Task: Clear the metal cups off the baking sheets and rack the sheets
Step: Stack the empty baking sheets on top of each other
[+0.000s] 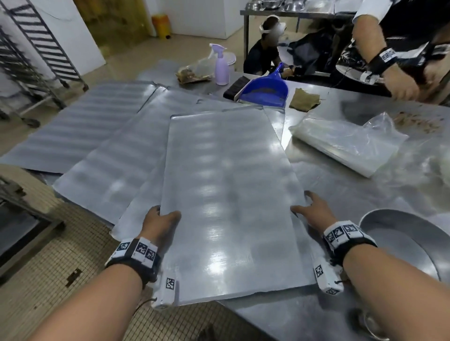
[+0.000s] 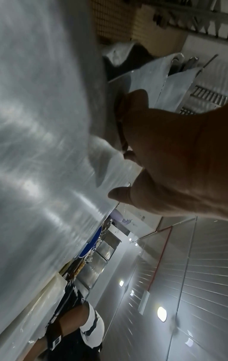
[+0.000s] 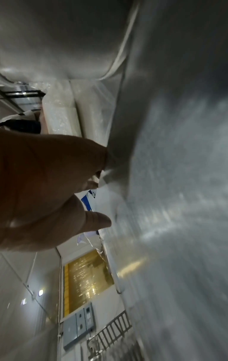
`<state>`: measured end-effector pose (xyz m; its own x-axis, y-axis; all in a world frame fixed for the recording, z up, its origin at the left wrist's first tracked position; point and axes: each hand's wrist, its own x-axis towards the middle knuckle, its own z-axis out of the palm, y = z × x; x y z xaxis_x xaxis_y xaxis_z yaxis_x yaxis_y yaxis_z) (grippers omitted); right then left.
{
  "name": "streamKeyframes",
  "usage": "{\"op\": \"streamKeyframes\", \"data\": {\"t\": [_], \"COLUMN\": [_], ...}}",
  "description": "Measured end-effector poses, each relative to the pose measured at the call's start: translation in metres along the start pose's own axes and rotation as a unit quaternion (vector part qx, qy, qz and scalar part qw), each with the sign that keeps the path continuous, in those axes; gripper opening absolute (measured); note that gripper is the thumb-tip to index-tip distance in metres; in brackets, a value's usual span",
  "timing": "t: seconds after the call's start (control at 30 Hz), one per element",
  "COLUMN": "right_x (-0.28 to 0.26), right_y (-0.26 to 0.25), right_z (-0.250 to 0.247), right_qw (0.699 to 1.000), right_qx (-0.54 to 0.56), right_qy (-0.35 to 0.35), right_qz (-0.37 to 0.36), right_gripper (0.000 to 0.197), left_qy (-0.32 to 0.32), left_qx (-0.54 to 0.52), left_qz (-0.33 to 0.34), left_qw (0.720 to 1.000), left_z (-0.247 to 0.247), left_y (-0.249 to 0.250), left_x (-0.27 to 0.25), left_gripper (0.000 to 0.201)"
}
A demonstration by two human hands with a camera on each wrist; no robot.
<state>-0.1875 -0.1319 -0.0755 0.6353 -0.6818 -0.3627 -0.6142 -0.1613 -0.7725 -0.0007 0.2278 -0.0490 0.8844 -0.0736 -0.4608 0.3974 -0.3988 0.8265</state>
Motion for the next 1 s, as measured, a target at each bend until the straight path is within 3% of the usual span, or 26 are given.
{"op": "streamKeyframes", "data": {"t": [0.2, 0.33, 0.43, 0.8, 0.93, 1.0], "right_x": [0.001, 0.006, 0.003, 0.0, 0.002, -0.003], "right_y": [0.007, 0.005, -0.007, -0.045, -0.056, -0.066], "right_z": [0.012, 0.026, 0.038, 0.103, 0.131, 0.142], "right_qw": [0.999, 0.998, 0.995, 0.978, 0.972, 0.968], "right_qx": [0.046, 0.069, 0.096, 0.147, 0.147, 0.14], "right_qy": [0.012, 0.007, 0.026, 0.134, 0.163, 0.186], "right_qz": [0.006, 0.006, 0.011, 0.058, 0.08, 0.092], "right_gripper": [0.061, 0.067, 0.056, 0.057, 0.076, 0.063], "left_qy": [0.055, 0.075, 0.08, -0.017, -0.066, -0.085], "left_qx": [-0.049, -0.028, -0.005, 0.016, 0.037, 0.052], "left_qz": [0.039, 0.06, 0.082, 0.119, 0.124, 0.124], "left_qw": [0.996, 0.995, 0.993, 0.993, 0.989, 0.987], "left_z": [-0.006, -0.02, -0.033, -0.053, -0.061, -0.064], "left_y": [0.001, 0.011, 0.024, 0.072, 0.084, 0.086], "left_x": [0.004, 0.016, 0.035, 0.137, 0.181, 0.204], "left_gripper": [0.052, 0.049, 0.047, 0.039, 0.039, 0.043]}}
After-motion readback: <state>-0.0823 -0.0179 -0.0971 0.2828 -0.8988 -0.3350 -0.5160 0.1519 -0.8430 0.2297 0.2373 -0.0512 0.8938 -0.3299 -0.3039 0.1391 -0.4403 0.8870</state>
